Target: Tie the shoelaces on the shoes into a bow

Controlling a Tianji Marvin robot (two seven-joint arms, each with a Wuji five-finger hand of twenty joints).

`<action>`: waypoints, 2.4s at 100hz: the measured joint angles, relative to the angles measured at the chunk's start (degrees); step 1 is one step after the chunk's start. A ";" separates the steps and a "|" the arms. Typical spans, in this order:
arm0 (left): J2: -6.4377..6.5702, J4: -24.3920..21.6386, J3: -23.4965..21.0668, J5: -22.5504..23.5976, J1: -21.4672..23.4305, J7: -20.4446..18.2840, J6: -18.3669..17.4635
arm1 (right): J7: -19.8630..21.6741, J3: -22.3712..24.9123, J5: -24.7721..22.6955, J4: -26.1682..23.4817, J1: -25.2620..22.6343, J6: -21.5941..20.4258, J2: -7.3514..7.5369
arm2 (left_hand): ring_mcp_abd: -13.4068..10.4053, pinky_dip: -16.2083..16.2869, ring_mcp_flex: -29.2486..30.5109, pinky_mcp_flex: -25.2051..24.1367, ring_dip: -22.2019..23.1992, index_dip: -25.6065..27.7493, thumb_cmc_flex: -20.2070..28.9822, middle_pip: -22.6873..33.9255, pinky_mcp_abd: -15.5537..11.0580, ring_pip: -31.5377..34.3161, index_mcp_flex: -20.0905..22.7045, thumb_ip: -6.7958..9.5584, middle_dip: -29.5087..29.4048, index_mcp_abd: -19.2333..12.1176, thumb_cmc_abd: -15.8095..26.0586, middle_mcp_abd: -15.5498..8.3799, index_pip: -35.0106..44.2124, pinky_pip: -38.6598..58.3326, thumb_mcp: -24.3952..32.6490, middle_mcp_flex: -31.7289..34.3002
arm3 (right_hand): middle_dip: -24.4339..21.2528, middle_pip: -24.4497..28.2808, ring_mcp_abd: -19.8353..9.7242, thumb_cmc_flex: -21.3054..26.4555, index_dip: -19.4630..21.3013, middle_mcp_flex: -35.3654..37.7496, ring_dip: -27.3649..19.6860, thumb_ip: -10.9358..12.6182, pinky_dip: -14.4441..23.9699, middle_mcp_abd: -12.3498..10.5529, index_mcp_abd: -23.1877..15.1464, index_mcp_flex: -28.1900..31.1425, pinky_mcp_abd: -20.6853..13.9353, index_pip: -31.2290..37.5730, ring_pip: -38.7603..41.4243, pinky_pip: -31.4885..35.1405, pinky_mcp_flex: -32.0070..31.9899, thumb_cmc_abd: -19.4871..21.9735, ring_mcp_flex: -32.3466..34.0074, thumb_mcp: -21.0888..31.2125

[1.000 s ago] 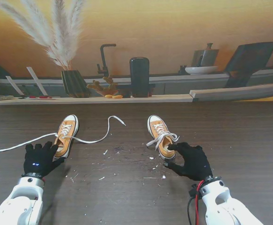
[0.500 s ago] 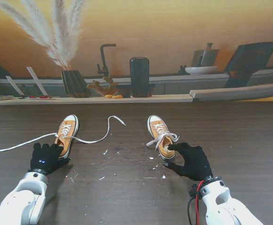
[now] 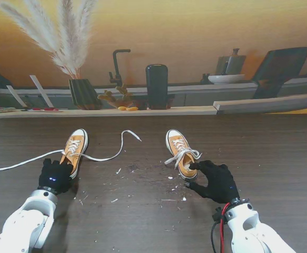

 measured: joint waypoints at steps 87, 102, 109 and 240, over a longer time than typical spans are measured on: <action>-2.25 -7.17 9.31 -15.67 2.89 4.26 14.83 | -1.89 -0.11 1.39 0.23 -0.13 0.02 -0.51 | -3.18 -2.73 11.14 26.45 11.95 36.37 14.74 21.51 -10.23 34.70 1.59 2.48 31.02 -3.77 -19.59 -1.65 38.41 27.43 23.23 7.28 | -0.02 -0.02 1.27 -0.01 0.00 4.25 0.02 0.00 -0.26 1.92 1.25 5.09 0.69 0.19 0.53 1.22 0.73 0.16 1.40 2.80; -2.54 -12.74 13.14 -14.32 5.03 0.10 19.59 | -1.96 0.18 1.59 0.15 -0.43 -0.08 -0.60 | -3.27 -2.73 11.15 26.45 12.16 36.47 14.79 21.52 -10.23 36.09 1.59 3.28 31.27 -3.78 -19.57 -1.65 38.43 27.63 23.24 7.28 | -0.02 -0.02 1.32 -0.01 0.00 4.26 0.02 0.00 -0.46 1.94 1.41 6.36 0.71 0.18 0.53 1.32 0.73 0.16 1.41 2.80; -2.58 -14.79 15.06 -13.94 5.78 -0.91 21.26 | -2.13 0.32 1.62 0.04 -0.63 -0.11 -0.63 | -3.27 -2.73 11.27 26.44 12.25 36.49 14.79 21.52 -10.23 36.21 1.58 3.47 31.27 -3.78 -19.55 -1.65 38.43 27.64 23.24 7.28 | -0.02 -0.01 1.34 -0.01 0.00 5.39 0.02 0.00 -0.48 1.98 1.43 6.32 0.73 0.13 0.53 1.35 0.73 0.16 1.42 2.80; -3.07 -29.63 28.65 -6.34 21.23 -0.14 30.15 | -3.87 0.81 1.18 -2.00 -2.60 1.65 -0.93 | -3.16 5.74 -0.61 10.94 17.20 27.13 11.37 17.08 -10.26 21.54 -8.92 6.51 30.68 -6.51 -1.49 -1.92 27.29 22.90 -0.18 -2.90 | -0.02 -0.08 2.05 -0.01 0.08 6.45 0.02 0.00 -2.33 2.70 2.88 7.83 1.40 -0.49 1.24 2.58 0.73 0.16 2.08 3.44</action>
